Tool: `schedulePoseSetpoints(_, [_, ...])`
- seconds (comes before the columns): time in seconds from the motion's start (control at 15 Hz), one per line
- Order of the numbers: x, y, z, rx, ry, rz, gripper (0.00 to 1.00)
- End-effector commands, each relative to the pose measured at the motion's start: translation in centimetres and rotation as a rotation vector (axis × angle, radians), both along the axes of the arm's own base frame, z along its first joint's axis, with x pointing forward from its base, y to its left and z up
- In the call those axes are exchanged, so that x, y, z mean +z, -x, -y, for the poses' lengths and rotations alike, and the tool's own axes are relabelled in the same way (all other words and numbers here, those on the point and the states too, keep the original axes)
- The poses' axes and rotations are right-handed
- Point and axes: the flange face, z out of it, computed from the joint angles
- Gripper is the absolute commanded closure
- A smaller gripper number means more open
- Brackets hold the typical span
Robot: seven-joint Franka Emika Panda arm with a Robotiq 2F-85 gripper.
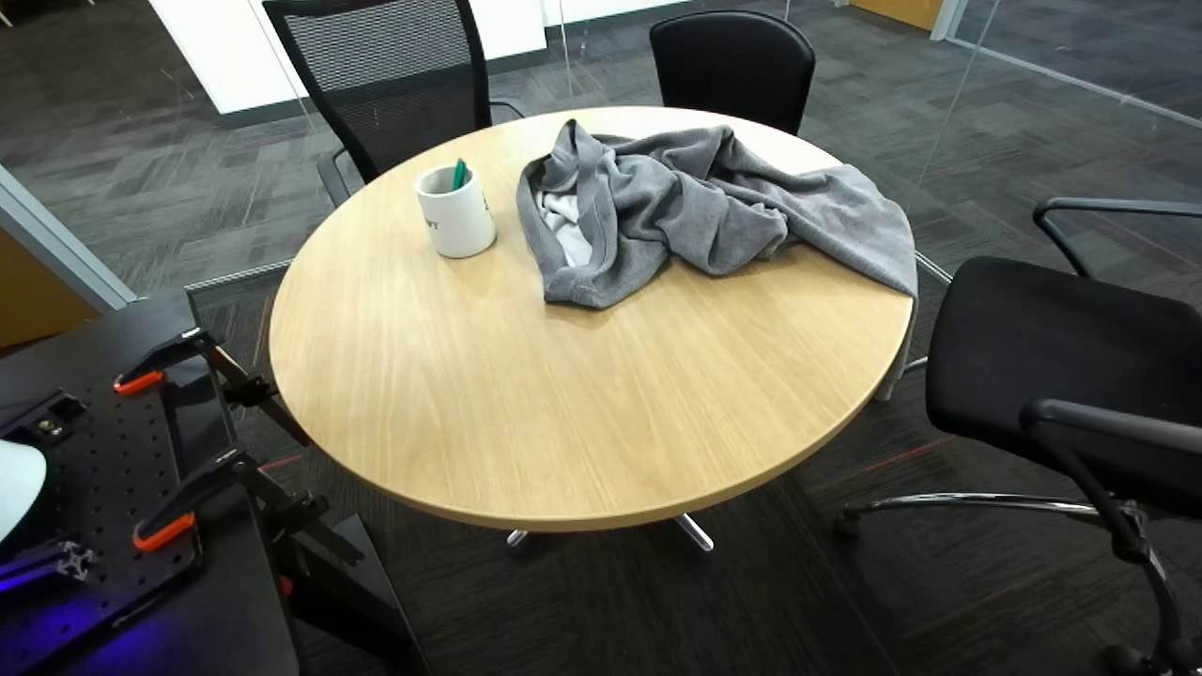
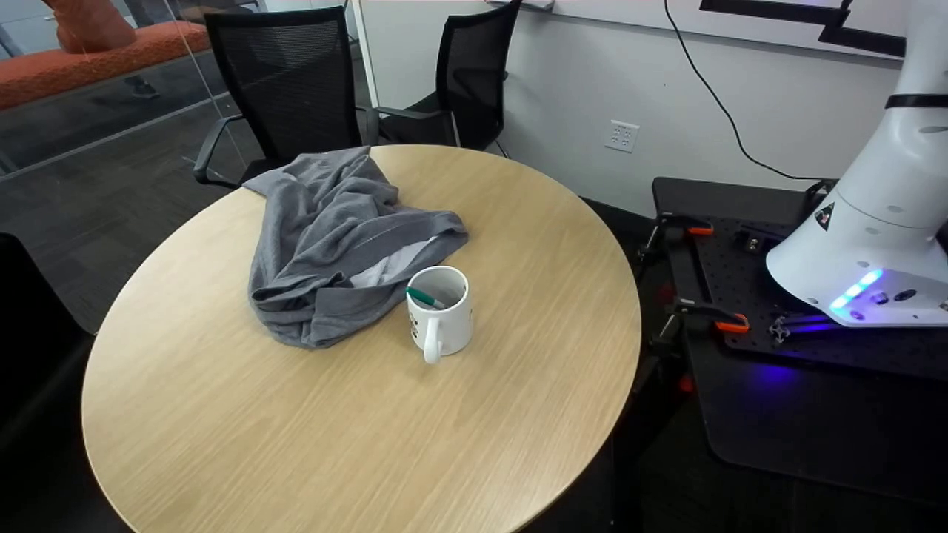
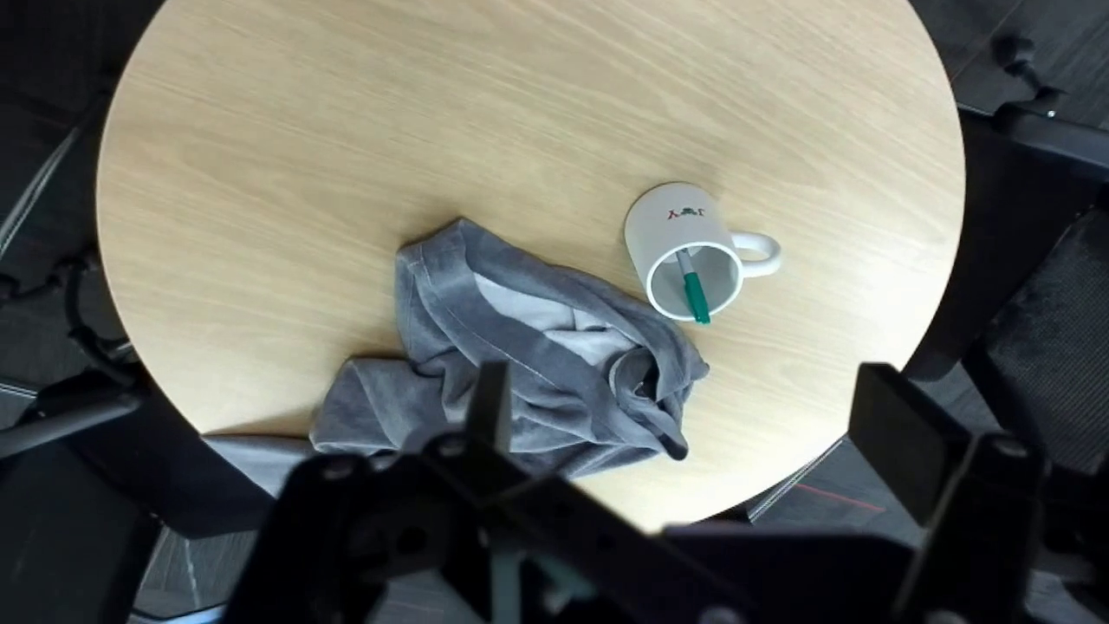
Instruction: Pick up the pen from the cup and put it on the table
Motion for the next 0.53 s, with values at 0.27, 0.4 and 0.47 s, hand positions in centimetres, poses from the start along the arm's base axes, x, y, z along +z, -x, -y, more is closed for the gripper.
schedulePoseSetpoints(0.27, [-4.1, -6.5, -6.3, 0.073, 0.011, 0.062, 0.0])
schedulePoseSetpoints(0.4, [-5.9, -8.0, -7.8, 0.1, 0.019, 0.062, 0.0])
schedulePoseSetpoints(0.47, [-6.7, -8.6, -8.5, 0.107, 0.024, 0.061, 0.0])
